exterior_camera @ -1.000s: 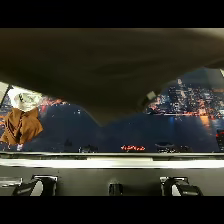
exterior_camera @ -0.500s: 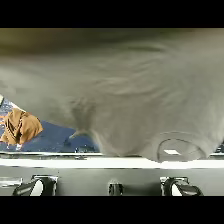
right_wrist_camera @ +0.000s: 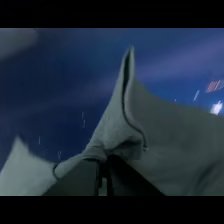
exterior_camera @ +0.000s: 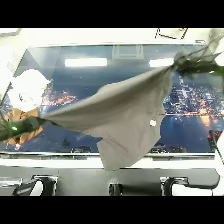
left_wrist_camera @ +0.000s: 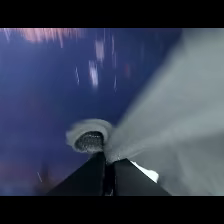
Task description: Fold the clothes and pants, and hang the long-sleeved shirts on hangers.
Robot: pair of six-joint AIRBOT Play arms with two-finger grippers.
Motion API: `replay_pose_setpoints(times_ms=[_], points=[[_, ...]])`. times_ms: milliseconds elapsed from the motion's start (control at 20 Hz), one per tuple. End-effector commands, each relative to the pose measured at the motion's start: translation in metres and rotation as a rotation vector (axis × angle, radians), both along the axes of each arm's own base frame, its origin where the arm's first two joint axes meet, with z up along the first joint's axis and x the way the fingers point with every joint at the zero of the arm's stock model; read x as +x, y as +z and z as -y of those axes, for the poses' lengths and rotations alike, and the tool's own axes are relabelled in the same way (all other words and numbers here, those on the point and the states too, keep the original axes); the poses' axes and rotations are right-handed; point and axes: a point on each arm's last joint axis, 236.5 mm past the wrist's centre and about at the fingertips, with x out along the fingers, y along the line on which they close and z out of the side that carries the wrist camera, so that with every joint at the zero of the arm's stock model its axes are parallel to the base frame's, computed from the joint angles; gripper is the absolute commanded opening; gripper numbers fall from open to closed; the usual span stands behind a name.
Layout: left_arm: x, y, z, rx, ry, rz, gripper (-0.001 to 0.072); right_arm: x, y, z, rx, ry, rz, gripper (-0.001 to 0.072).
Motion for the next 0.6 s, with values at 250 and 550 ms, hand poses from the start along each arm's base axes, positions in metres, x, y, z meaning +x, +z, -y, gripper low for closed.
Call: replay_pose_setpoints(times_ms=[250,550], points=[[-0.022,-0.052,0.019,-0.087,-0.018,-0.112,0.0021,-0.151,-0.121,0.013,-0.133,0.338,-0.736,0.0614],[-0.021,-0.052,0.018,-0.08,-0.018,-0.101,0.0021,-0.324,-0.207,-0.044,0.078,0.326,-0.904,0.0694]])
